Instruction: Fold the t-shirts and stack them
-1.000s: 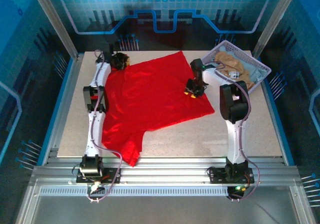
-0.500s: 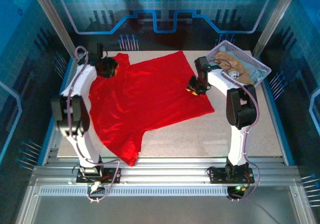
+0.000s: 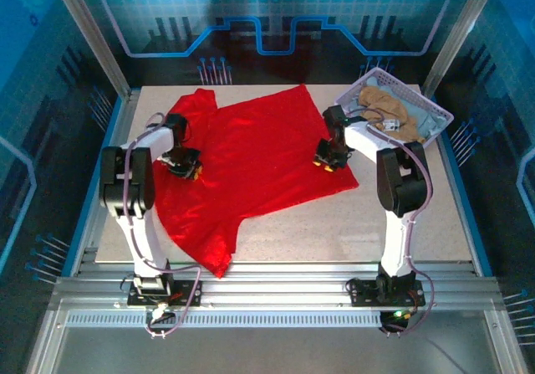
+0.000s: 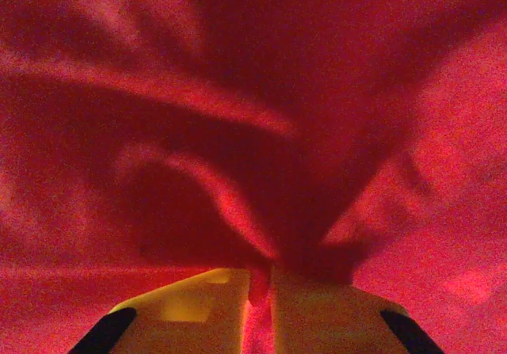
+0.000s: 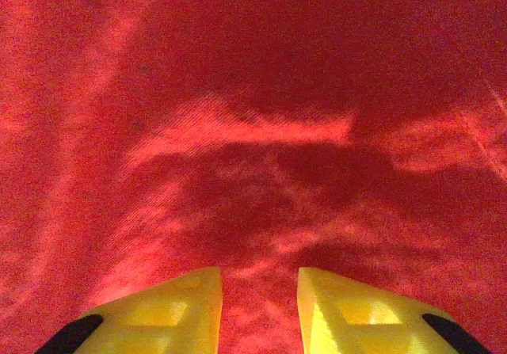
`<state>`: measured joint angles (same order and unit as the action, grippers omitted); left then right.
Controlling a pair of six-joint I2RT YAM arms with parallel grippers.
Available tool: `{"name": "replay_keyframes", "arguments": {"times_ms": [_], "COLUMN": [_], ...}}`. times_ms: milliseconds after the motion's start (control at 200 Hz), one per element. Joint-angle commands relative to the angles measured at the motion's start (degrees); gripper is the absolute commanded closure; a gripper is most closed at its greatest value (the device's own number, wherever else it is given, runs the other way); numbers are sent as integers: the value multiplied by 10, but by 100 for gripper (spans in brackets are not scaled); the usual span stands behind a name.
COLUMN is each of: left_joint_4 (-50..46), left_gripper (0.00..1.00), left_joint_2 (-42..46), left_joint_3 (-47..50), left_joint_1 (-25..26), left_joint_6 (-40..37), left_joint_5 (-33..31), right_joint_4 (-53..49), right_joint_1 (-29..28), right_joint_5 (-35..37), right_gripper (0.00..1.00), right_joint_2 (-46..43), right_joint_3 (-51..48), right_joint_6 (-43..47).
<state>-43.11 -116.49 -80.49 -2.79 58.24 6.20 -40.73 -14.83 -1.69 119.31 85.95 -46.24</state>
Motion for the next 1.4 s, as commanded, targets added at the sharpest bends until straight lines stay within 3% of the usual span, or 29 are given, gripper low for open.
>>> {"name": "replay_keyframes", "arguments": {"times_ms": [0, 255, 425, 515, 630, 770, 870, 1040, 1396], "left_joint_4": [22, -4, -28, -56, -85, -72, -47, -31, -25], "left_gripper": [81, 77, 52, 46, 46, 48, 48, 48, 51], "left_joint_2": [-58, -183, -126, -39, 95, 271, 341, 373, 343], "left_joint_3": [-49, -272, -292, -237, -67, 195, 313, 372, 390], "left_joint_1": [-3, -12, -6, 13, 38, 77, 110, 137, 164], "left_joint_6": [-50, -115, -162, -179, -103, 28, 109, 160, 188], "left_joint_5": [-35, -22, -80, -136, -142, -64, 18, 29, 41], "right_joint_4": [-18, -83, -84, -79, -60, -30, -7, 23, 17], "right_joint_1": [14, 25, 30, 26, 26, 22, 16, 13, 26], "right_joint_5": [8, 0, -5, 12, 30, 13, -22, -64, -53], "right_gripper": [68, 67, 66, 63, 57, 55, 54, 52, 53], "right_joint_2": [46, 137, 144, 81, -23, -137, -197, -250, -277], "right_joint_3": [31, 191, 239, 222, 148, 17, -62, -151, -189], "right_joint_6": [6, 7, 49, 72, 71, 53, 50, 61, 69]}}
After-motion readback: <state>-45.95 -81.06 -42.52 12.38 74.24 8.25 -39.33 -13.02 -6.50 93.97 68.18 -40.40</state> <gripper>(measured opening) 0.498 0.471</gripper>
